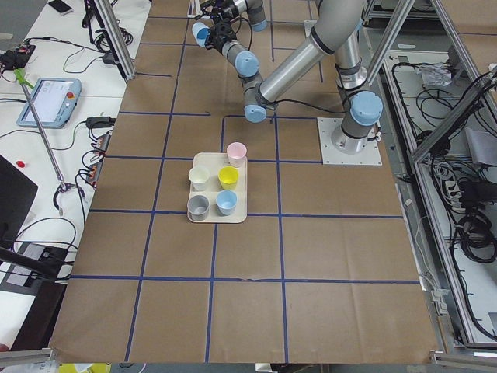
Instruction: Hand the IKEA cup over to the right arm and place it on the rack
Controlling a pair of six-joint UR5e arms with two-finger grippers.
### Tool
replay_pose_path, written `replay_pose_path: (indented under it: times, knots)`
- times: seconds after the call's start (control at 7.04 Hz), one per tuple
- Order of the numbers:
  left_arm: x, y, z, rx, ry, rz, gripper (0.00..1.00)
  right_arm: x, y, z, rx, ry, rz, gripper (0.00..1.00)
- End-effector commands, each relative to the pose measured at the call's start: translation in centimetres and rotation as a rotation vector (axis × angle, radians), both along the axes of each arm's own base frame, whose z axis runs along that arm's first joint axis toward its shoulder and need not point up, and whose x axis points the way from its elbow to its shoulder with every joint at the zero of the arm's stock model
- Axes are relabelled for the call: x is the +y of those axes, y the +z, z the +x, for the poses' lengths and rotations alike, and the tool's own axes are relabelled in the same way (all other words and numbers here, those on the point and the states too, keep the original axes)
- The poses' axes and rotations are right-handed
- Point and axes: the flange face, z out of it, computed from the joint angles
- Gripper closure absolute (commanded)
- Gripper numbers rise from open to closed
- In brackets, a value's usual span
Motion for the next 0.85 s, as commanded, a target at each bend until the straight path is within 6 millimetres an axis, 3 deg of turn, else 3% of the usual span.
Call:
replay_pose_path:
  times: [0.0, 0.28, 0.71]
  knots:
    - [0.0, 0.0, 0.0, 0.000, 0.000, -0.001, 1.00, 0.0, -0.3, 0.5, 0.001, 0.002, 0.008, 0.00]
    - [0.0, 0.1, 0.0, 0.000, 0.000, -0.003, 1.00, 0.1, 0.1, 2.1, -0.005, 0.028, -0.005, 0.00]
    - [0.0, 0.1, 0.0, 0.001, -0.001, -0.001, 1.00, 0.1, 0.1, 2.2, -0.007, 0.033, -0.003, 0.00]
